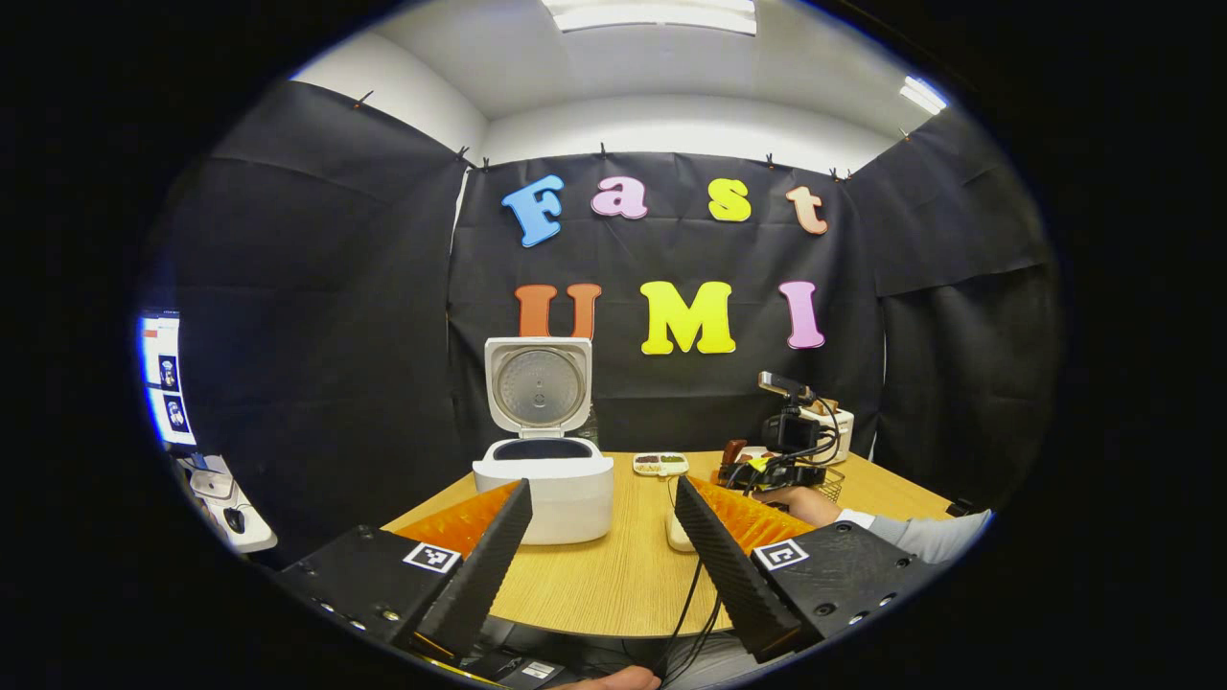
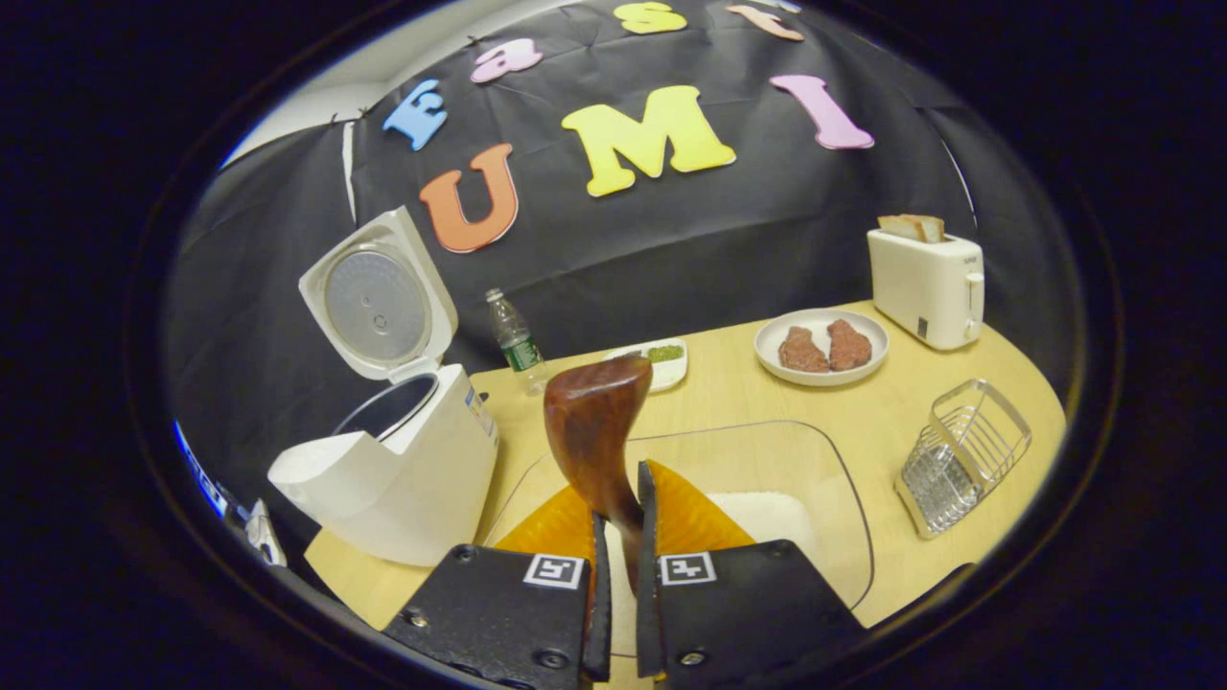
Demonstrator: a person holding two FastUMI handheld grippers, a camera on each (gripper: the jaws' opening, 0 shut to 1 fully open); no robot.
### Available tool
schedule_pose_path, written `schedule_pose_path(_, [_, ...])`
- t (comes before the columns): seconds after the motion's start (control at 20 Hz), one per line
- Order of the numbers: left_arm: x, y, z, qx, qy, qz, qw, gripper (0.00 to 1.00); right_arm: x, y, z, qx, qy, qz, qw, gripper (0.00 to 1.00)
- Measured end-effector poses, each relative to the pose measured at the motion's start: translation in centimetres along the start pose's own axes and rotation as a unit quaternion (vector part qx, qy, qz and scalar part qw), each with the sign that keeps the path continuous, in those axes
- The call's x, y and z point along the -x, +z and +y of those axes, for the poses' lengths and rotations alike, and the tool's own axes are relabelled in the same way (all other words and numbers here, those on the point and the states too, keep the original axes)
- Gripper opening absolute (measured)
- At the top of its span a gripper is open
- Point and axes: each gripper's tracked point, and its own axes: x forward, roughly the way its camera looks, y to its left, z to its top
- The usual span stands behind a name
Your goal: Close the left gripper, press the button to open the rice cooker; take a wooden spoon from the chopstick holder with the right hand, scoop a spoonful of rice and pour it into the rice cooker, then put the wooden spoon back into the chopstick holder.
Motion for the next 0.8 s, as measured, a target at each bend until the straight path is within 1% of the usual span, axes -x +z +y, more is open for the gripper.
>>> schedule_pose_path(0.05, [-0.1, 0.0, 0.1, 0.001, 0.0, 0.001, 1.0, 0.95, 0.2, -0.1, 0.0, -0.03, 0.009, 0.009, 0.999, 0.16])
schedule_pose_path(0.15, [0.0, 0.0, 0.2, -0.002, -0.001, 0.001, 1.0, 0.95, 0.2, 0.0, -0.6, -0.097, 0.023, 0.029, 0.995, 0.15])
schedule_pose_path(0.3, [-0.1, -0.1, 0.6, -0.005, 0.003, 0.001, 1.0, 0.95, 0.6, 0.5, -1.3, -0.178, 0.04, 0.042, 0.982, 0.15])
schedule_pose_path(0.4, [-0.1, -0.1, 0.5, -0.004, 0.002, 0.003, 1.0, 0.95, 1.0, 1.5, -1.9, -0.204, 0.056, 0.028, 0.977, 0.15])
schedule_pose_path(0.5, [-0.4, -0.3, 0.5, -0.008, 0.001, 0.005, 1.0, 0.95, 1.9, 2.6, -2.1, -0.238, 0.073, 0.013, 0.968, 0.15])
schedule_pose_path(0.7, [-0.5, -0.7, 0.2, -0.014, 0.0, 0.01, 1.0, 0.95, 3.2, 4.3, -3.6, -0.301, 0.099, -0.011, 0.948, 0.14])
schedule_pose_path(0.8, [-0.7, -0.8, 0.1, -0.018, -0.001, 0.012, 1.0, 0.95, 3.3, 5.1, -4.1, -0.336, 0.116, -0.023, 0.934, 0.14])
